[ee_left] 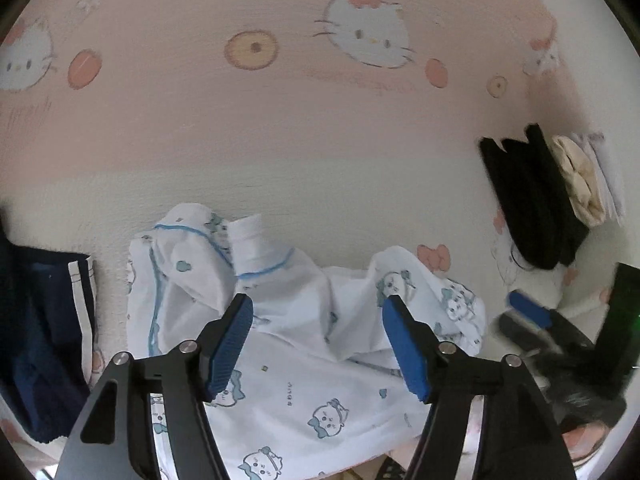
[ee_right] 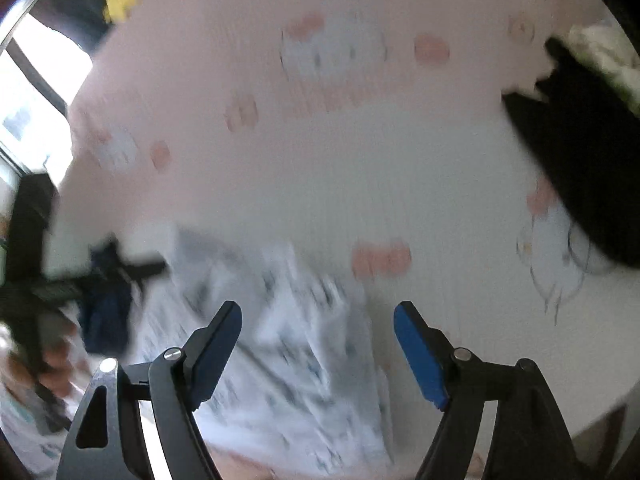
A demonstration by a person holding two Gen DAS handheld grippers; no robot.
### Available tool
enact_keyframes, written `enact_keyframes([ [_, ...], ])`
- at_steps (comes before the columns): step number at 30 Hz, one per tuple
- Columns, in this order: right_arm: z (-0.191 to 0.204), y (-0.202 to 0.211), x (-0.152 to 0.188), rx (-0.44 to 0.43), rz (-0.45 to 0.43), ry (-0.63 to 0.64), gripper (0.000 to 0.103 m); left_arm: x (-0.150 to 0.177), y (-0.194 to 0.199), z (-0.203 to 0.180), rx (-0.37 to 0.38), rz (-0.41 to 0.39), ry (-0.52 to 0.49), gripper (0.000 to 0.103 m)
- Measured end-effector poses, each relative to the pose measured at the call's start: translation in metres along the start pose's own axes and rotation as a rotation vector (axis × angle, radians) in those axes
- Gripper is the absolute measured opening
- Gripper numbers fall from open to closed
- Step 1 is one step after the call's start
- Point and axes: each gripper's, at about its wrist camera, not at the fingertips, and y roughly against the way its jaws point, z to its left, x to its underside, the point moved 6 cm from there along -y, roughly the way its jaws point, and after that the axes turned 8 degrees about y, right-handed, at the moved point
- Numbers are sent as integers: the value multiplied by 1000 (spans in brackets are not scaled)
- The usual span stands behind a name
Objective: Fold clothes
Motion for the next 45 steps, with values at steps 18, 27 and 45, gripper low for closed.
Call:
enact_keyframes([
  [18, 3, -81, -19, -96, 139, -164, 78, -30, -52, 18, -77, 66, 76, 65],
  [27, 21, -120, -16, -52, 228, -94, 78, -37, -82, 18, -124, 81, 54, 65],
  [45, 33, -120, -3, -201, 248, -94, 15, -16, -51, 23, -174, -101, -84, 22],
])
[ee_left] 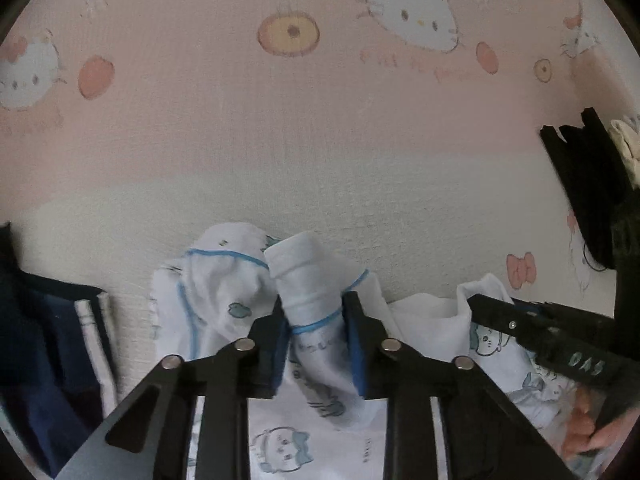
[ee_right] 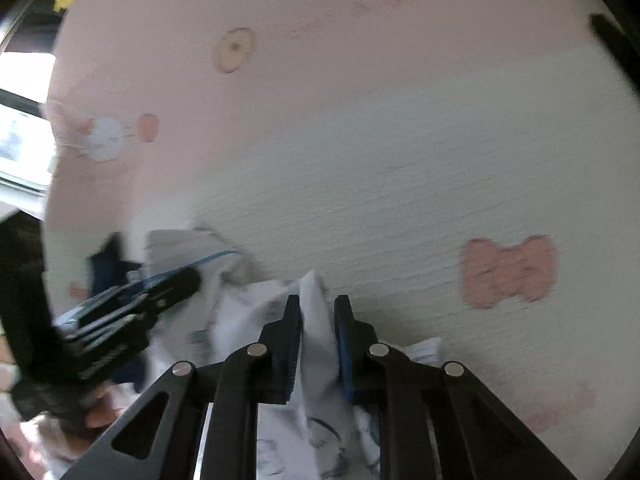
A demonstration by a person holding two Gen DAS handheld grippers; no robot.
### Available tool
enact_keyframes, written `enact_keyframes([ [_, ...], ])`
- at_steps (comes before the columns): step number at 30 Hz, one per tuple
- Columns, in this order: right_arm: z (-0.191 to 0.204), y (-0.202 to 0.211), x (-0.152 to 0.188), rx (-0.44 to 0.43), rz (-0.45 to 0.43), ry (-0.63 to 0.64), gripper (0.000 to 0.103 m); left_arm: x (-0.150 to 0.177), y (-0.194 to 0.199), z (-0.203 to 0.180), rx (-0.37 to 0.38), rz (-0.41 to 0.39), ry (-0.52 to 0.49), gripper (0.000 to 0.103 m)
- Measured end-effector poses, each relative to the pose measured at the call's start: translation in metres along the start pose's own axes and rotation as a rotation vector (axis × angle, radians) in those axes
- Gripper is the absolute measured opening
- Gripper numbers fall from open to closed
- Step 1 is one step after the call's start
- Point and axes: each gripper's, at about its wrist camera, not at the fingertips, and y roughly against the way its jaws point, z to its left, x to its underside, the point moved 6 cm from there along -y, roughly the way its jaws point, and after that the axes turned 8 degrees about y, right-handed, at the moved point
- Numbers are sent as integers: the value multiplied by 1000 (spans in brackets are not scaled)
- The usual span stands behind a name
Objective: Fold clothes
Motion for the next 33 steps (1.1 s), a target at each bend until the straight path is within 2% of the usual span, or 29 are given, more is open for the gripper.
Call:
enact_keyframes([
  [4, 23, 15, 0, -114, -29, 64, 15, 3, 19, 16, 14, -37, 34, 21],
  [6, 40, 14, 4, -187, -1, 100, 15, 3, 21, 20, 15, -36, 55, 21],
  [9, 51, 9, 22, -229, 67, 128, 15, 17, 23, 26, 8, -21, 79, 18],
  [14, 50, -3, 54, -105, 178, 182, 15, 39, 23, 44, -17, 11, 110, 17],
  [16, 50, -6, 57, -37, 187, 205, 15, 45, 22, 48, -20, 13, 126, 17],
  [18, 49, -5, 59, -7, 187, 217, 15, 50, 21, 52, -25, 17, 135, 17],
  [24, 47, -7, 53, 37, 172, 191, 15, 64, 11, 62, -57, 40, 129, 17],
  [27, 41, -12, 52, 60, 195, 164, 15, 68, 9, 68, -56, 44, 147, 17],
  [29, 35, -14, 53, 86, 218, 144, 11, 71, 7, 73, -70, 50, 160, 17],
  [33, 33, -14, 51, 80, 208, 121, 11, 75, 7, 78, -73, 57, 177, 17],
])
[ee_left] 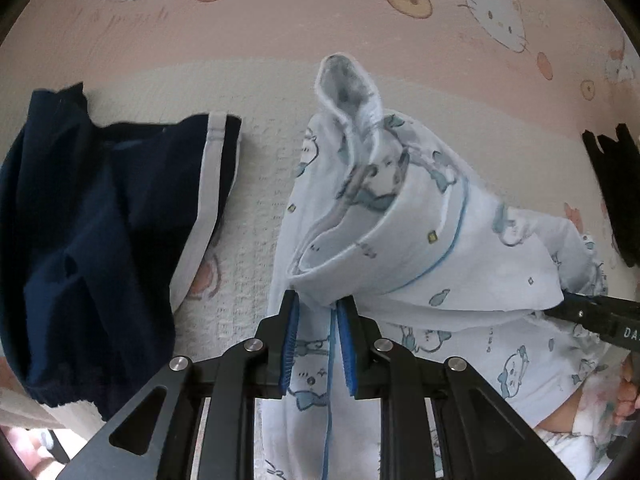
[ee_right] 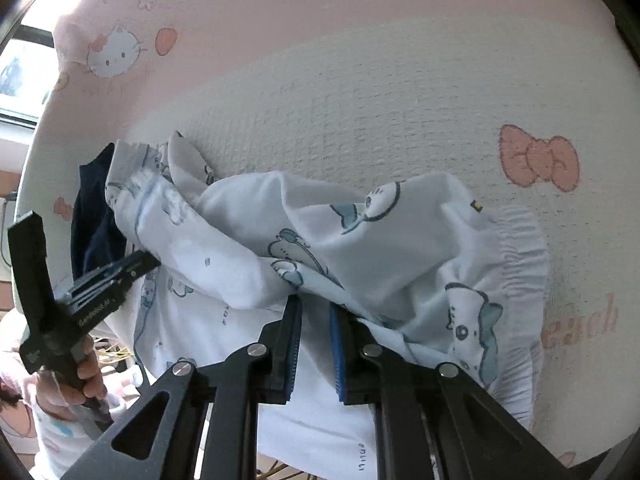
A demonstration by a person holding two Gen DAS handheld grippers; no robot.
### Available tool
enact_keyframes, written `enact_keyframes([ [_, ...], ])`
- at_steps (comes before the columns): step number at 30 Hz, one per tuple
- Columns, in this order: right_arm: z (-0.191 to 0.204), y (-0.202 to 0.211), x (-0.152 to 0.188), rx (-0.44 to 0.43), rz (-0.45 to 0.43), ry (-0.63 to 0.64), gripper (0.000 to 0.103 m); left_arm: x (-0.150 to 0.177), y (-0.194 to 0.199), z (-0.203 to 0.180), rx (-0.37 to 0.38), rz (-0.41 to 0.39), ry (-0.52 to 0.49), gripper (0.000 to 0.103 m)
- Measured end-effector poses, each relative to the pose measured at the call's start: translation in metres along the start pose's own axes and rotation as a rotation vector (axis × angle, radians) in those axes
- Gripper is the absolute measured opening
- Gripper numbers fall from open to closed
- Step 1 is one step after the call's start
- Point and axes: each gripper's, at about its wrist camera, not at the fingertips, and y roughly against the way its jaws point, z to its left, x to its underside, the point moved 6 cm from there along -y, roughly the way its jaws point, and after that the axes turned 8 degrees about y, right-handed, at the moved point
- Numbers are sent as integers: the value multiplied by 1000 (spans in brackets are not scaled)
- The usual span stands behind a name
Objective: Fold clothes
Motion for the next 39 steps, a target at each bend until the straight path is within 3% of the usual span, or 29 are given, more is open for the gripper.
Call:
enact_keyframes([
  [3, 3, 1, -1, 11, -10, 18, 11, 2, 5, -2, -7, 0, -6, 17],
  [6, 9, 6, 1, 24, -30, 42, 16, 1, 15, -1, 33, -3, 34, 17],
  [9, 13, 25, 1, 17, -86, 43, 27, -1, 34, -1, 154, -19, 110, 17],
  [11, 13, 47, -1, -7, -168, 23, 47, -5, 51, 3, 199, -43, 165, 19],
  [12, 11, 61, 0, -24, -219, 3, 52, -8, 58, 3, 219, -60, 183, 19],
  [13, 9, 76, 0, -43, -270, -21, 59, -11, 64, 3, 238, -78, 189, 22],
  [15, 0, 100, 3, -94, -365, -87, 61, -23, 72, 7, 245, -86, 190, 47],
  [16, -4, 108, 3, -102, -393, -119, 61, -27, 71, 5, 242, -86, 189, 67],
  [20, -22, 115, 17, -55, -422, -251, 61, -31, 61, -11, 256, -72, 173, 69],
  [24, -44, 120, 37, 0, -401, -302, 61, -36, 69, -9, 242, -84, 133, 69],
  [28, -40, 120, 42, 35, -417, -296, 62, -36, 75, -8, 216, -102, 87, 69],
  [30, -38, 116, 45, 96, -416, -269, 62, -38, 76, -11, 207, -113, 57, 69],
  [39, -40, 108, 45, 162, -354, -176, 64, -42, 73, -37, 45, -198, -184, 69],
])
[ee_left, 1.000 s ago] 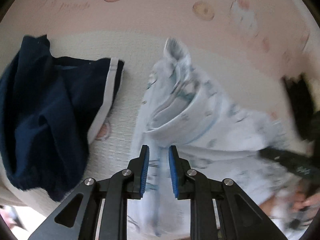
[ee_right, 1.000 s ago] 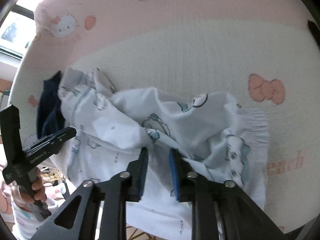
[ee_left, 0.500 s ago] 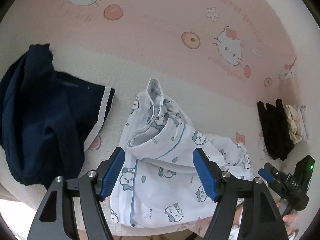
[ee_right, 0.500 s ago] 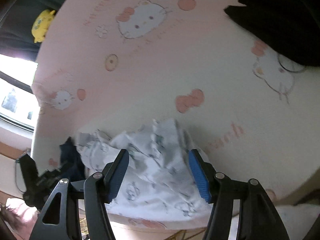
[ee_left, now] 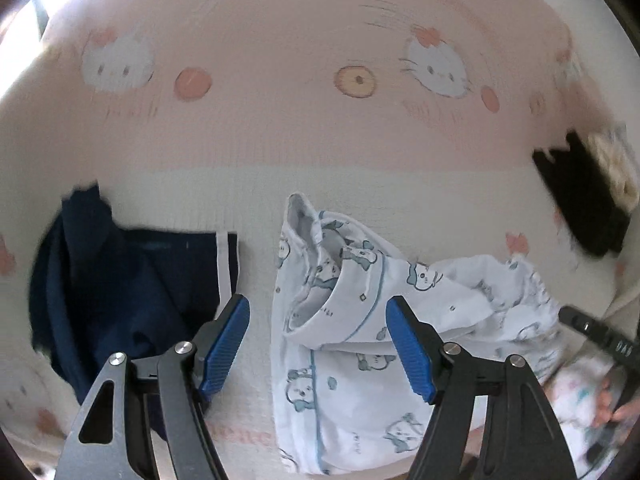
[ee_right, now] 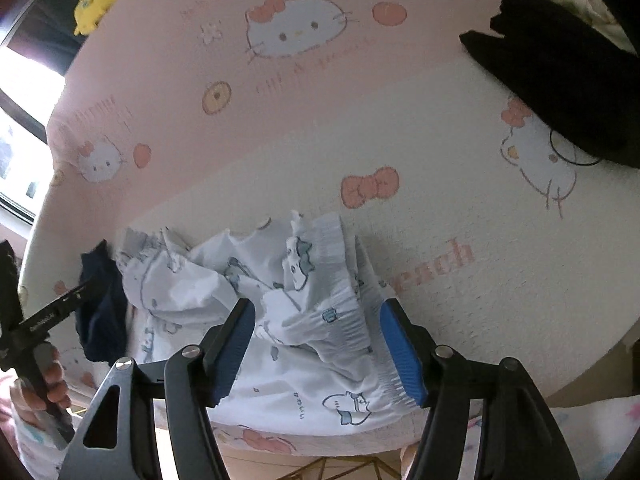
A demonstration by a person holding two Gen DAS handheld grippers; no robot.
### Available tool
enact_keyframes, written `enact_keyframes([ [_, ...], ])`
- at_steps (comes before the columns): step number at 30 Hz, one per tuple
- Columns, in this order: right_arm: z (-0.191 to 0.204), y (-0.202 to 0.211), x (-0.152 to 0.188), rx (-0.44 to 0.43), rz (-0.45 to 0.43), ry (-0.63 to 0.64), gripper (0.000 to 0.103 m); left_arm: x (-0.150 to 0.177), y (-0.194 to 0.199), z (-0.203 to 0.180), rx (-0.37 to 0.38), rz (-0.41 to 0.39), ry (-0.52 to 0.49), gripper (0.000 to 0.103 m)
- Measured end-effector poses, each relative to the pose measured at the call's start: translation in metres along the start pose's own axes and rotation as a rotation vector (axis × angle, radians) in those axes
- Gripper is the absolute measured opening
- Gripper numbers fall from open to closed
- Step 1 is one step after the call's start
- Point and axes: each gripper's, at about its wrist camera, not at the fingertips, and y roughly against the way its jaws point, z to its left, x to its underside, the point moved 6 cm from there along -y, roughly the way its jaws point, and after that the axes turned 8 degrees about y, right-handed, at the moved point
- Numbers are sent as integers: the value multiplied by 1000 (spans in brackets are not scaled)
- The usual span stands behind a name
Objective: Fold clothes
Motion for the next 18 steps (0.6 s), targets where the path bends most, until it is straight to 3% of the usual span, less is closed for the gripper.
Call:
enact_keyframes([
  [3, 3, -7, 2, 34, 12, 25, 64, -2, -6, -16, -38, -15, -93, 69],
  [5, 3, -8, 4, 64, 18, 45, 64, -4, -13, -28, -26, -5, -130, 69],
  [9, -1, -15, 5, 78, 45, 43, 65, -11, -30, -43, 34, 42, -114, 69],
  [18, -4, -20, 4, 83, 74, 37, 64, -22, -57, -44, 68, 95, -73, 69],
])
